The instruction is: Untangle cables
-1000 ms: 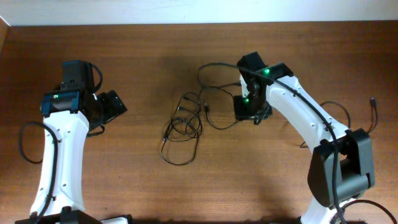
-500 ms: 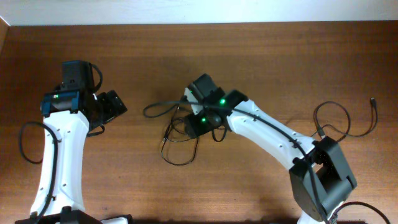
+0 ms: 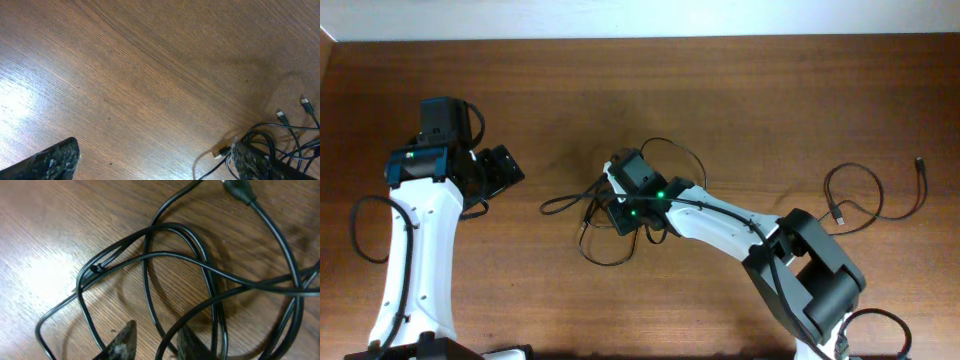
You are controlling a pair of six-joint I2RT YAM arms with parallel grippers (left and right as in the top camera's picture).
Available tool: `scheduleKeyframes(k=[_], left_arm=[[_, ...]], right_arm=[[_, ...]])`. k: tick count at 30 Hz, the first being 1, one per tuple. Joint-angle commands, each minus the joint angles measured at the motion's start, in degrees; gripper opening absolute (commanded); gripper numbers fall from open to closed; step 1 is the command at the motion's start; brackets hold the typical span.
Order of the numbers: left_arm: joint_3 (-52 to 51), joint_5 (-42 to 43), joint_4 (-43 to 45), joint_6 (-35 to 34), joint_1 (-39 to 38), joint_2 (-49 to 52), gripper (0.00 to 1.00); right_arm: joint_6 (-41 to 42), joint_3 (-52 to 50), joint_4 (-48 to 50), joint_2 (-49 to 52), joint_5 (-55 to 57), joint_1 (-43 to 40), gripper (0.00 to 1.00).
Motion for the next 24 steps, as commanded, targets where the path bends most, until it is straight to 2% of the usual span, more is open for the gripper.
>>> scheduleKeyframes(k=[1,6,8,15,18,20,21,22,24], left_arm=[[0.68,-0.87,-0.07,-0.68,0.13,-0.66,0.99],[0.68,-0.87,-0.07,-0.68,0.13,-0.66,0.99],[0.68,-0.85,-0.07,-0.68,0.13,-0.66,0.99],[0.68,-0.85,-0.07,-0.66,0.13,-0.66,0.99],[0.68,-0.85,-0.07,-0.68,0.13,-0.66,0.99],[0.68,-0.04,2.25,-1.84,0.13,-0.66,0.98],[0.68,4.87,6.21,-1.99,0.13,-0.66,0.04],[0.68,9.81,7.08,-2.01,0.11,-0.63,0.99],[0.52,14.69,6.54,-1.29,-0.44,-0.31,0.99]], right_arm=[[0.52,-0.72,-0.07,0.48,-0.81,0.04,0.04],[0.50,2.21,-1.57,-9.25,-19.87,-3.23,0.04],[3.78,2.21,-2.23,-13.94,-24.41,-5.03,0.04],[21.59,2.19,-2.19,-14.05,-47.60,-12.79,0.04],[21.53,2.19,-2.19,-14.05,-61.35,-16.92,0.04],[21.53,2.19,-2.19,-14.05,-62.93,-18.49,0.04],[21.55,2.19,-2.21,-14.05,-63.32,-19.30,0.04],[21.55,2.19,-2.16,-14.05,-65.07,-19.61,0.04],[21.55,2.19,-2.19,-14.05,-66.58,-19.63,0.04]])
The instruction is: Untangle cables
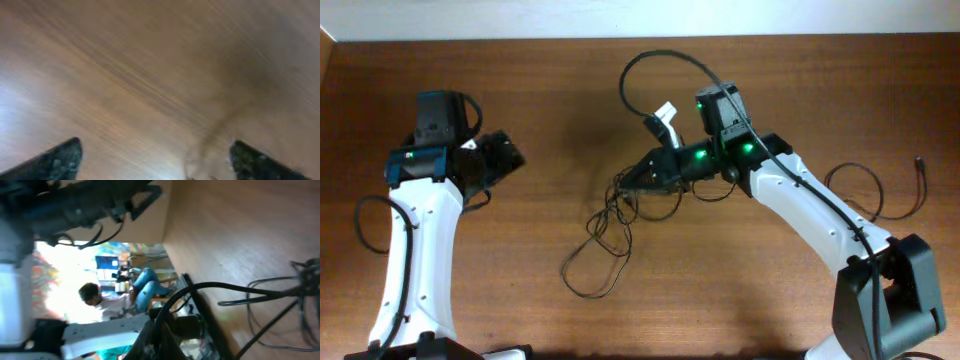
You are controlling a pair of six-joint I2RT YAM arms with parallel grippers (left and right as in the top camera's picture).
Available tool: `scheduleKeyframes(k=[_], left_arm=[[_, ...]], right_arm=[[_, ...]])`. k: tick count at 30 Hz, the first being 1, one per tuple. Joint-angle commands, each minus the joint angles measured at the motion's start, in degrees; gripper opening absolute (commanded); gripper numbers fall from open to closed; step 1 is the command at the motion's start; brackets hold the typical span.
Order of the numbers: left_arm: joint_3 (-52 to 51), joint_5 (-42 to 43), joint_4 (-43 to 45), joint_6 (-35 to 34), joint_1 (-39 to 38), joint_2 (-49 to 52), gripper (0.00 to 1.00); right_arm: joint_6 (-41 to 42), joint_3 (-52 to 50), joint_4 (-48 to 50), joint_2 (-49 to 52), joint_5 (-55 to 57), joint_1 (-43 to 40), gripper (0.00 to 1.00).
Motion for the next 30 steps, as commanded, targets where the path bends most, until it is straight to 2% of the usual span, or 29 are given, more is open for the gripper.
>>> scheduleKeyframes(k=[1,3,4,5,6,7,12,14,16,19,21,23,24,30], left_arm=[[-0.07,12.15,-0.70,4.44,-1.55,0.02,0.99],[-1.60,16.15,-0.72,12.44,-4.42,0.50,0.98],[-2.99,21.88,-0.72,20.96,-7.15,1.05,0.98],[-4.02,32.13,-1.62,31.50,-9.64,1.73,0.97],[-4.17,39.58,-3.41,38.56,-11.19,2.29,0.94],[-4.17,41.51,-4.66,40.85,-12.35,2.69,0.92],[-4.85,38.56,-5.18,40.89,-15.91,4.22,0.95],[-6.12,38.51,-4.55,40.89,-16.98,4.31,0.87],[-8.13,38.51,-1.86,40.83,-17.03,4.31,0.67],[-11.82,37.40,0.42,40.79,-17.03,4.33,0.58],[-15.10,33.31,4.61,36.52,-16.98,4.35,0.19],[-16.35,26.97,7.89,29.79,-16.96,4.35,0.03],[-16.74,22.38,9.88,24.74,-16.96,4.35,0.00],[-16.81,5.73,23.96,3.69,-16.98,4.35,0.00]], right_arm=[[0.17,0.24,0.20,0.00,-5.97,-0.33,0.04],[0.17,0.24,0.22,0.00,-5.90,-0.44,0.04],[0.20,0.24,0.22,0.00,-5.90,-0.48,0.04],[0.20,0.24,0.22,0.00,-5.90,-0.48,0.04],[0.20,0.24,0.22,0.00,-5.92,-0.48,0.04],[0.24,0.24,0.20,0.00,-5.97,-0.48,0.04],[5.14,0.24,0.22,0.00,-5.95,-0.92,0.04],[5.11,0.24,0.20,0.00,-5.97,-2.27,0.04],[5.11,0.24,0.20,0.00,-5.95,-3.06,0.04],[5.07,0.24,0.22,0.00,-5.92,-3.67,0.04],[5.07,0.24,0.22,0.00,-5.92,-3.80,0.04],[5.05,0.24,0.22,0.00,-5.92,-3.80,0.04],[4.33,0.24,0.24,0.00,-5.95,-3.80,0.04],[1.18,0.24,0.20,0.00,-5.97,-3.80,0.04]])
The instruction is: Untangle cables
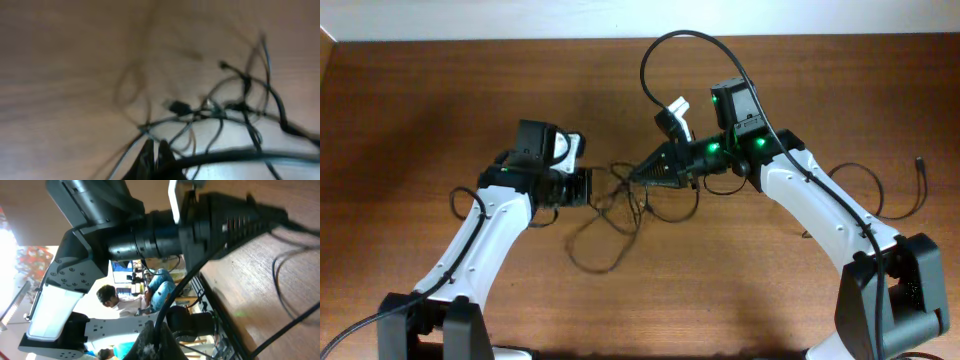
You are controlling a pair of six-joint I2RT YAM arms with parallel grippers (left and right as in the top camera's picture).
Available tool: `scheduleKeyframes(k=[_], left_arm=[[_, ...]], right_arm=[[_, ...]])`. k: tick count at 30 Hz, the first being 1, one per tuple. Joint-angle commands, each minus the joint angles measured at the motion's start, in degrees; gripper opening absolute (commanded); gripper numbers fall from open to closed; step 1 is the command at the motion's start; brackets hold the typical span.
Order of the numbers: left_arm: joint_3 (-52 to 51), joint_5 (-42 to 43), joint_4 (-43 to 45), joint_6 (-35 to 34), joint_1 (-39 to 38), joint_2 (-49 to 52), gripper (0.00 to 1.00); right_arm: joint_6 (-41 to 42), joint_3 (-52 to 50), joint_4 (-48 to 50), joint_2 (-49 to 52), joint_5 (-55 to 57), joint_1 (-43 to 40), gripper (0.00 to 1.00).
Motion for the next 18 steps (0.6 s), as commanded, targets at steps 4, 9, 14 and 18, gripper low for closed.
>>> scheduleKeyframes(k=[4,9,14,18], left_arm=[[-0.44,-18.38,4.85,-14.38,0.04,0.50,0.00],[-0.79,-20.50,5.11,-19.93,0.57,3.91,0.02],[-0.79,-20.48,5.11,-20.11,0.92,5.49,0.02],[-0.79,-20.74,5.14,-20.11,0.92,5.49,0.03]], right_arm=[[1.14,0.79,1.62,-1.03,-1.66,-0.44,0.04],[3.10,6.08,3.67,-10.54,-1.18,-0.44,0.04],[14.14,8.31,17.84,-17.73,-1.20,-1.62,0.04],[28.52,9.79,40.15,-21.40,-1.20,-1.62,0.04]])
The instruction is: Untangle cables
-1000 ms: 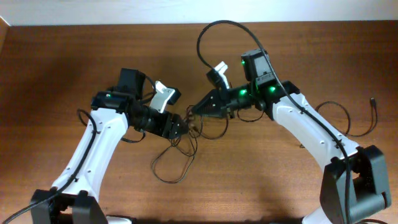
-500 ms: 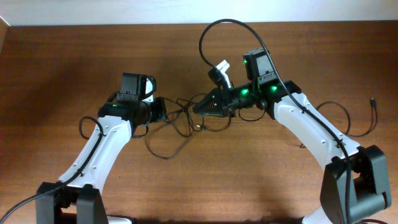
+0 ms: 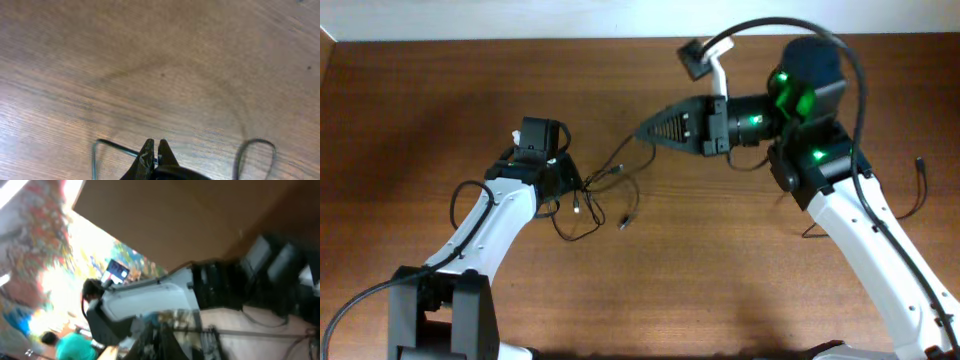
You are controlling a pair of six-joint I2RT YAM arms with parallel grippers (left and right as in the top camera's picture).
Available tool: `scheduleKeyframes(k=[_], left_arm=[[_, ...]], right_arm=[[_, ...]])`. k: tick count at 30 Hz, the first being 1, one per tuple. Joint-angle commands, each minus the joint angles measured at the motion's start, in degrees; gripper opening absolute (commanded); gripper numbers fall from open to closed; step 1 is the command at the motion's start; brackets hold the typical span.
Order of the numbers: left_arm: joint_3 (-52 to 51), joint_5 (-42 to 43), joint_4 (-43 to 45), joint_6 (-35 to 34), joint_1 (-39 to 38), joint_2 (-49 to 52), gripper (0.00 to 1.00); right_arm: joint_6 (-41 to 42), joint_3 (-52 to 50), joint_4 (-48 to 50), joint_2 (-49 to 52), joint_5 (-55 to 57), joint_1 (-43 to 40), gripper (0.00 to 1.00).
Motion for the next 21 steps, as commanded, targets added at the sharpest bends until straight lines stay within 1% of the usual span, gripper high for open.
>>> scheduleKeyframes(k=[1,3,4,5,7,8,11,12,13,15,18,20,21], left_arm=[[-0.66,-3.10,-0.09,0.20,0.52,0.50,0.03],[-0.66,-3.08,-0.15,0.20,0.68,0.50,0.03],[-0.66,-3.04,-0.17,0.20,0.96,0.50,0.03],[-0.66,-2.91,-0.17,0.20,1.33,0.50,0.03],[-0.66,-1.84,-0.17,0.20,1.66,0.48,0.04],[-0.66,-0.61,-0.20,0.24,1.64,0.50,0.04],[-0.66,-0.37,-0.20,0.22,1.64,0.48,0.05],[-0.66,-0.15,-0.22,0.24,1.64,0.48,0.03],[-0.66,0.59,-0.22,0.26,1.66,0.48,0.01],[-0.66,4.83,-0.15,1.92,1.64,0.48,0.00],[-0.66,5.62,-0.15,2.49,1.64,0.48,0.00],[-0.66,5.55,0.02,2.64,1.66,0.48,0.00],[-0.66,5.55,0.20,2.64,1.66,0.48,0.00]], right_arm=[[16.26,3.63,17.86,-6.58,-1.84,-0.85,0.04],[22.32,3.63,27.34,-7.23,-1.84,-2.29,0.04],[23.69,3.63,29.31,-7.32,-1.81,-3.37,0.04],[24.28,3.63,30.12,-7.30,-2.05,-5.20,0.04],[24.17,3.61,28.30,-6.84,-5.16,-7.58,0.04],[23.98,3.58,27.45,-6.14,-8.07,-8.13,0.04],[23.37,3.56,27.23,-2.86,-13.00,-8.28,0.04],[22.32,3.50,27.21,-1.64,-13.22,-8.26,0.04],[21.99,3.28,27.21,-0.39,-13.20,-8.22,0.06],[22.03,1.68,27.19,3.43,-13.22,-8.22,0.13],[22.01,-1.73,27.19,9.60,-13.20,-8.22,0.19],[21.40,-4.74,27.23,13.68,-12.96,-7.78,0.27],[20.59,-5.70,27.23,14.84,-12.70,-7.43,0.34]])
